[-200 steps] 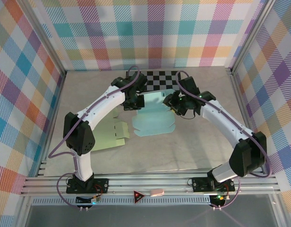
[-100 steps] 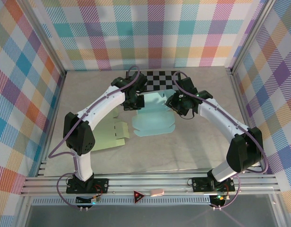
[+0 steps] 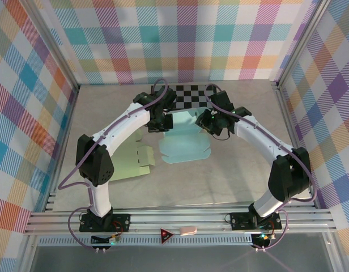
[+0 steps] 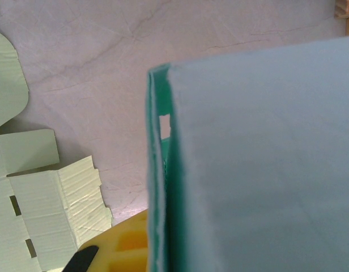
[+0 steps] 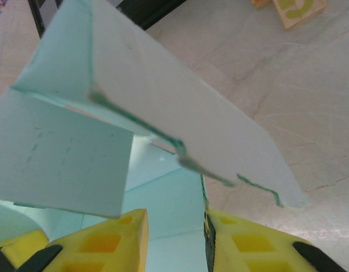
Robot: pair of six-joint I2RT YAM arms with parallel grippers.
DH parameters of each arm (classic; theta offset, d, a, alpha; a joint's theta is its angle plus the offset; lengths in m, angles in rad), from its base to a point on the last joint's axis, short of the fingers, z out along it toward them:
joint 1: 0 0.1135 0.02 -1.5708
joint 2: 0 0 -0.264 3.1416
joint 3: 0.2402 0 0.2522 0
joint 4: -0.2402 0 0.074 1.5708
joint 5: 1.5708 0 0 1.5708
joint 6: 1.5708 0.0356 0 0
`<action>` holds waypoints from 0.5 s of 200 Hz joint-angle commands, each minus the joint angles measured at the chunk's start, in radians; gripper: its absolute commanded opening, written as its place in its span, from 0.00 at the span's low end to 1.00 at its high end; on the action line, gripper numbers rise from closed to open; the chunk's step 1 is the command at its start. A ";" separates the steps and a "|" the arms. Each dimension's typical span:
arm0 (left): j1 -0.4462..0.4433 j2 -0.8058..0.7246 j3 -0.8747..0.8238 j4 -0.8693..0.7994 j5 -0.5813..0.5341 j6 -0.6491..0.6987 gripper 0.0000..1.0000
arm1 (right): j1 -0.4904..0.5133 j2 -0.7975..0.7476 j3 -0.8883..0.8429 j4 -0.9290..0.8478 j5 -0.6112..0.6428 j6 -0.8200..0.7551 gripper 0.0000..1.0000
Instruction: Fold the paper box
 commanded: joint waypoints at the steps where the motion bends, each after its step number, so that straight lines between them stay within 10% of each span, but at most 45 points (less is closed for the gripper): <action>1: -0.006 -0.033 0.024 -0.023 0.012 0.008 0.00 | 0.010 0.016 0.025 0.035 -0.043 -0.024 0.31; 100: -0.006 -0.025 0.039 -0.020 0.018 0.007 0.00 | 0.053 0.046 0.026 0.055 -0.087 -0.035 0.27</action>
